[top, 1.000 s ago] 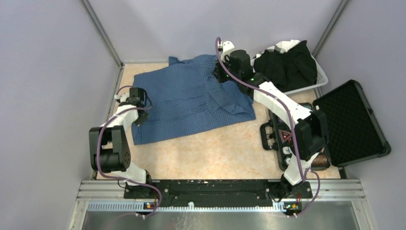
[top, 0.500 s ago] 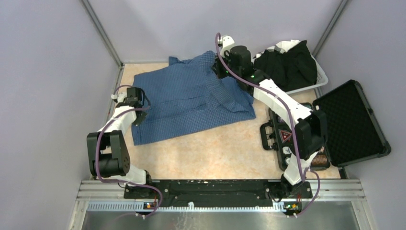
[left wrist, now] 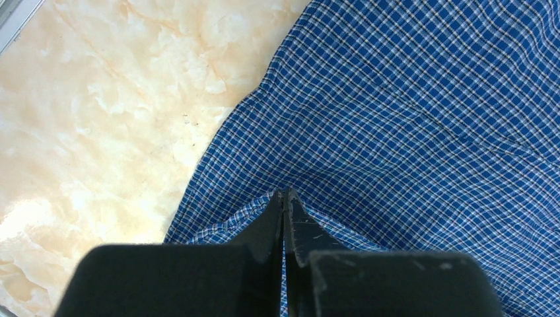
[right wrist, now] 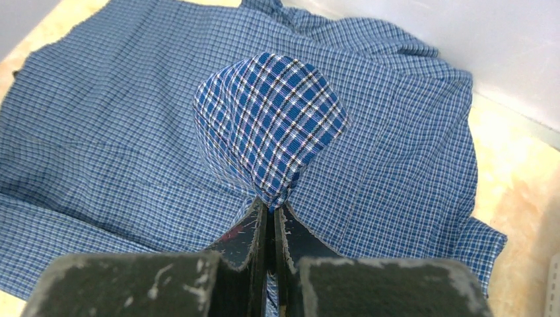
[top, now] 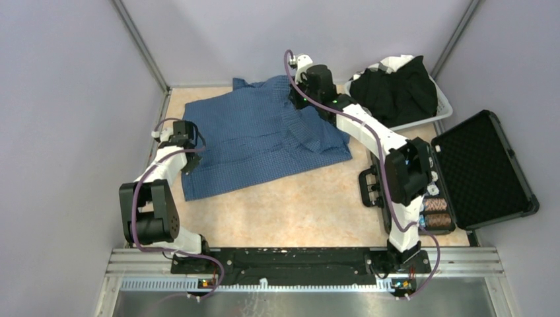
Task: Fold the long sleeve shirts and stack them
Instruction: Fold the shirt at the center of the board.
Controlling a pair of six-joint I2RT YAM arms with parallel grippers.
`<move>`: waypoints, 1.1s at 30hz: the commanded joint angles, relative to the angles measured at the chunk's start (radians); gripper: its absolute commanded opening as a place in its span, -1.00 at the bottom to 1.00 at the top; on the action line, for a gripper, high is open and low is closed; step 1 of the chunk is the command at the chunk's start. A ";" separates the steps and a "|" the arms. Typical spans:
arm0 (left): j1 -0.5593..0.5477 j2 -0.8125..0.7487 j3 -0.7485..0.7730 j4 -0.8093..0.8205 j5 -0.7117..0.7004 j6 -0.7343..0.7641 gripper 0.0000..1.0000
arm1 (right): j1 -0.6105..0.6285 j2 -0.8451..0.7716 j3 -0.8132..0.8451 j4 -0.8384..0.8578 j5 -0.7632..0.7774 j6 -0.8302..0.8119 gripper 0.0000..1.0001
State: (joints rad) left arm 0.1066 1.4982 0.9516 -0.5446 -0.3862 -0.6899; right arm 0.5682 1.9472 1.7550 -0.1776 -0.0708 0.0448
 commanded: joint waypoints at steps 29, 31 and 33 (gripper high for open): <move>0.022 -0.103 -0.037 0.397 0.874 0.070 0.67 | 0.002 0.097 -0.011 0.013 -0.704 0.148 -1.00; 0.021 -0.111 -0.094 0.546 1.022 0.020 0.68 | 0.002 0.114 -0.010 0.004 -0.720 0.160 -1.00; 0.009 -0.116 -0.125 0.644 1.111 -0.030 0.70 | 0.006 0.126 -0.013 -0.004 -0.714 0.165 -1.00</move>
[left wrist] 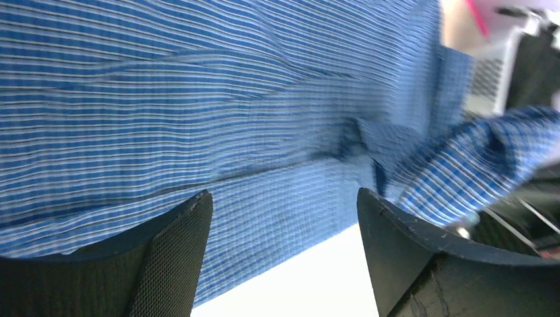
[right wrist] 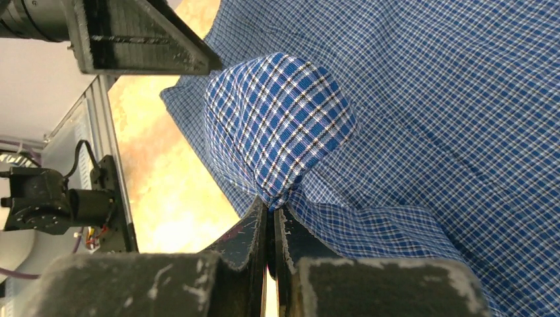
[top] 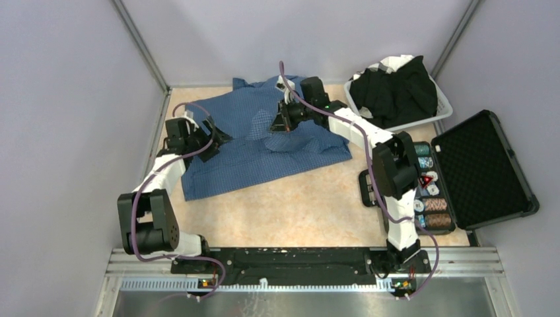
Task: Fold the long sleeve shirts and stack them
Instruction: Fold the shirt at the center of the board.
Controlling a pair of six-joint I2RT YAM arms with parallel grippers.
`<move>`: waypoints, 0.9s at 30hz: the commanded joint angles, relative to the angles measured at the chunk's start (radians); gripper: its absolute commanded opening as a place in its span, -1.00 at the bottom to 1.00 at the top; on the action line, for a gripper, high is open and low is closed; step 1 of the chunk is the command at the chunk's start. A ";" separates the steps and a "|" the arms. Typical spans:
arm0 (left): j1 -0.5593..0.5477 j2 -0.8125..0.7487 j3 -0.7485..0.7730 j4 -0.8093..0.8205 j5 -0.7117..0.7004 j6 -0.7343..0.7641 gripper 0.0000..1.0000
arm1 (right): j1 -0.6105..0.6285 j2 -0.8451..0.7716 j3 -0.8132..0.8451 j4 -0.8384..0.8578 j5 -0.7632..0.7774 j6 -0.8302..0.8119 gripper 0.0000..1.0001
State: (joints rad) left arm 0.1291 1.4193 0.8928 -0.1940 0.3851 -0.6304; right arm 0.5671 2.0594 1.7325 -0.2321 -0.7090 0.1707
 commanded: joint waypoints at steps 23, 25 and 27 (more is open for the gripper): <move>-0.264 0.012 -0.249 0.747 0.167 -0.548 0.76 | 0.027 -0.015 -0.103 0.160 0.015 0.120 -1.00; -0.266 0.014 -0.239 0.748 0.135 -0.548 0.66 | 0.027 -0.025 -0.115 0.162 0.020 0.119 -1.00; -0.266 0.015 -0.232 0.744 0.111 -0.548 0.52 | 0.027 -0.033 -0.124 0.165 0.024 0.120 -1.00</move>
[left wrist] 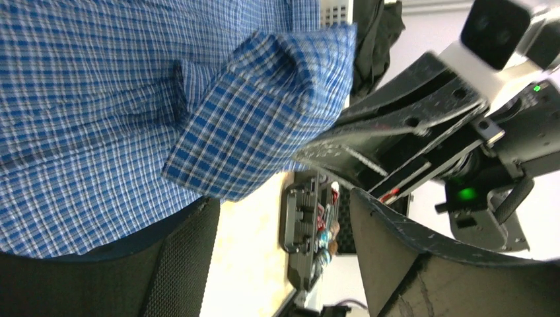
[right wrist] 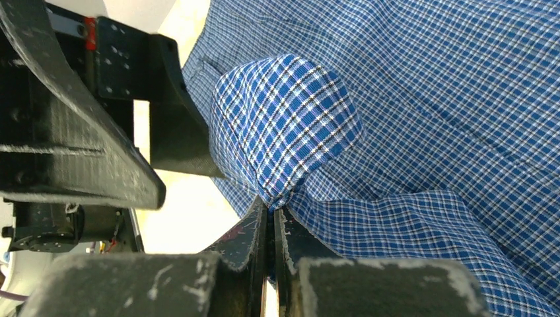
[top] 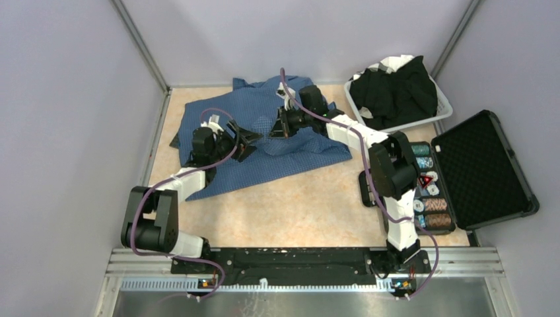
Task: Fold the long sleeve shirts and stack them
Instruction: Fold the shirt at the center of the board.
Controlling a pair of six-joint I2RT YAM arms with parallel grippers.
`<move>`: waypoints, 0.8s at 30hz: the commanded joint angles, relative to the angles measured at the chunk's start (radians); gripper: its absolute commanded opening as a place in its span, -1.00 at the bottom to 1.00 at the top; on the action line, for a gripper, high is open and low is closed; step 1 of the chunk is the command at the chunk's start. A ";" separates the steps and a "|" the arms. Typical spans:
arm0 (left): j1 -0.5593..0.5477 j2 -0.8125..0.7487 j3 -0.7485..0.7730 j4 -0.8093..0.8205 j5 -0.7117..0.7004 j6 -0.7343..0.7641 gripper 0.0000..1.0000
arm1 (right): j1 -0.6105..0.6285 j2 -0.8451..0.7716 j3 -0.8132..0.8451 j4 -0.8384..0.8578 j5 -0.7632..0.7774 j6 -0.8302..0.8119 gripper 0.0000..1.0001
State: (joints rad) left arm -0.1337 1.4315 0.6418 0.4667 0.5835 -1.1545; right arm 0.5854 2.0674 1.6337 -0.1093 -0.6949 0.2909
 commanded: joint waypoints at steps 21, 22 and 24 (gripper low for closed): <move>-0.007 -0.061 0.205 -0.394 -0.166 0.203 -1.00 | 0.009 -0.160 -0.074 -0.089 0.290 -0.009 0.02; -0.004 -0.079 0.221 -0.434 -0.173 0.227 -1.00 | 0.004 -0.180 -0.084 -0.106 0.335 -0.002 0.10; 0.003 -0.096 0.258 -0.534 -0.180 0.277 -1.00 | -0.012 -0.220 -0.115 -0.142 0.422 0.034 0.16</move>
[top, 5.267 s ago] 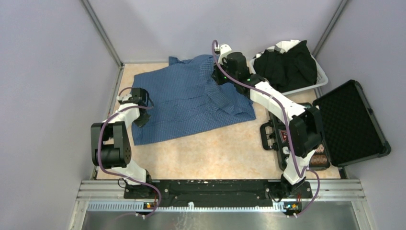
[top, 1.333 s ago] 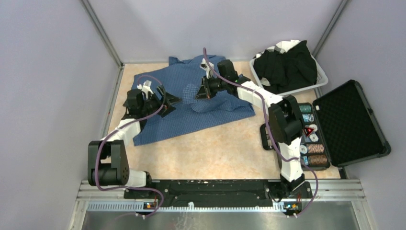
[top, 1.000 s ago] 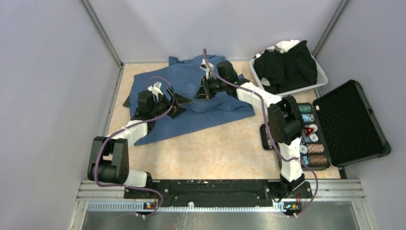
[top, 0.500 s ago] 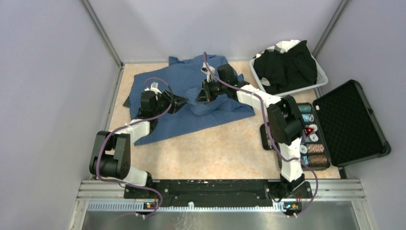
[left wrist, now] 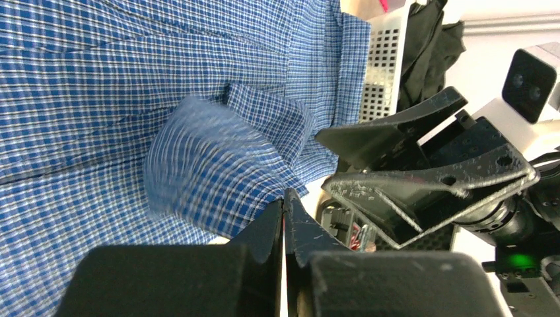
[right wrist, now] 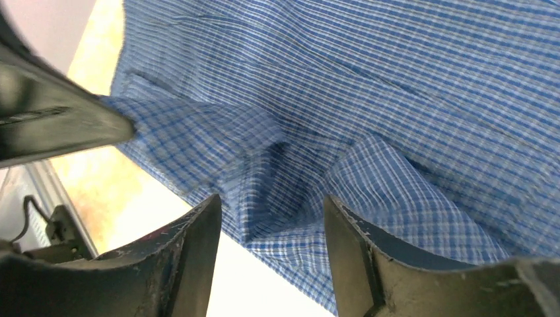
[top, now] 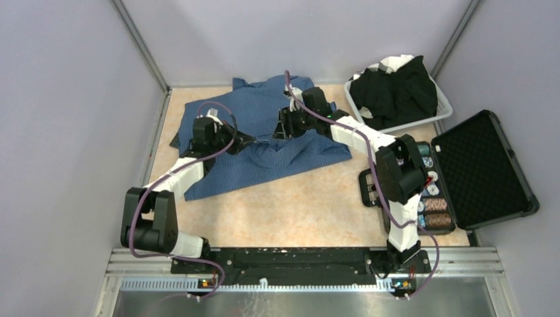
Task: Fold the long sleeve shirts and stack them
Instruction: Fold the shirt at the center of the board.
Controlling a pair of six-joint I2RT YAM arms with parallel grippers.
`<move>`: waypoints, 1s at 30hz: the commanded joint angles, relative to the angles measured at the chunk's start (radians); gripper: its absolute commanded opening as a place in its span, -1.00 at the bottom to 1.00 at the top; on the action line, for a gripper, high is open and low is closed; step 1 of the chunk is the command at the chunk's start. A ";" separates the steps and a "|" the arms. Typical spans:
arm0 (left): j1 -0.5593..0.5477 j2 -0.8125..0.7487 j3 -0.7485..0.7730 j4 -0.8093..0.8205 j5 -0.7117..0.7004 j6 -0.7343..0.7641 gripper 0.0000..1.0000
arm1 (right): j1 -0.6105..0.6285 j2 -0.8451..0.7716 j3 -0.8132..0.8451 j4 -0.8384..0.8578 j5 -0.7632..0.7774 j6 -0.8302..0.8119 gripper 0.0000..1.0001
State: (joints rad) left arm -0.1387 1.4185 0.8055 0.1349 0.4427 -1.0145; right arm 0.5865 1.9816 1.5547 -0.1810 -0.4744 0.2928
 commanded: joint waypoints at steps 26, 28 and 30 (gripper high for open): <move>0.068 -0.115 0.192 -0.357 0.086 0.244 -1.00 | -0.215 -0.220 -0.443 0.080 0.402 0.381 -0.12; 0.070 -0.107 0.209 -0.366 0.084 0.246 -1.00 | -0.215 -0.207 -0.439 0.085 0.415 0.393 -0.17; 0.070 -0.102 0.223 -0.369 0.084 0.245 -1.00 | -0.215 -0.194 -0.432 0.092 0.432 0.403 -0.22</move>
State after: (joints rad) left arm -0.0742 1.3182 0.9627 -0.2520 0.5121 -0.7826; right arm 0.3786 1.7641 1.0698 -0.1413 -0.0788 0.6487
